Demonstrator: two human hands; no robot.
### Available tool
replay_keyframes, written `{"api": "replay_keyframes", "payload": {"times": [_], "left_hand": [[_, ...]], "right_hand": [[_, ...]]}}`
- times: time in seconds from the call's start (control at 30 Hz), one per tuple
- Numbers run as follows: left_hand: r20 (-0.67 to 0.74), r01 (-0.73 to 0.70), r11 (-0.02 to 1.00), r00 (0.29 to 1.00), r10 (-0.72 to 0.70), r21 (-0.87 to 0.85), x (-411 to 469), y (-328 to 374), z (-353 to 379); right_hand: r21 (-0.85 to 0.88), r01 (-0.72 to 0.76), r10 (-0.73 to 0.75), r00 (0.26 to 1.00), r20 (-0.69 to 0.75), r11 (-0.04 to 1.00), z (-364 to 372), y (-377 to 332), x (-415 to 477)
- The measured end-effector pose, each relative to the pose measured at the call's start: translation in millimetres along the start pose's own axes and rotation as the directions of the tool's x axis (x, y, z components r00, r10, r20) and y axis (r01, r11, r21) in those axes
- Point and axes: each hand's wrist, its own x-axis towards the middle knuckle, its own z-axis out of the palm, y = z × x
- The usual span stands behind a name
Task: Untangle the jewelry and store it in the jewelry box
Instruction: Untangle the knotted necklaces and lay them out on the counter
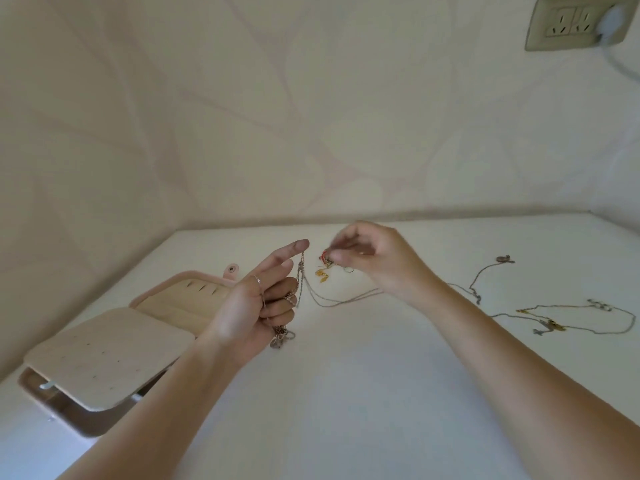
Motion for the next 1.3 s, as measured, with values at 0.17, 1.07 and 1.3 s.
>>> {"api": "replay_keyframes", "payload": {"times": [0.17, 1.07, 1.3], "left_hand": [[0.080, 0.002, 1.000, 0.997, -0.002, 0.006, -2.4, 0.9, 3.4], [0.003, -0.035, 0.983, 0.999, 0.035, 0.183, 3.7, -2.4, -6.7], [-0.131, 0.047, 0.984, 0.991, -0.025, 0.171, 8.7, -3.7, -9.1]], "right_hand": [[0.238, -0.114, 0.078, 0.985, 0.156, 0.965, 24.9, -4.7, -5.8], [-0.048, 0.071, -0.074, 0.995, -0.067, 0.996, 9.5, -7.2, -5.2], [0.527, -0.025, 0.056, 0.998, -0.043, 0.849, -4.3, -6.8, 1.7]]}}
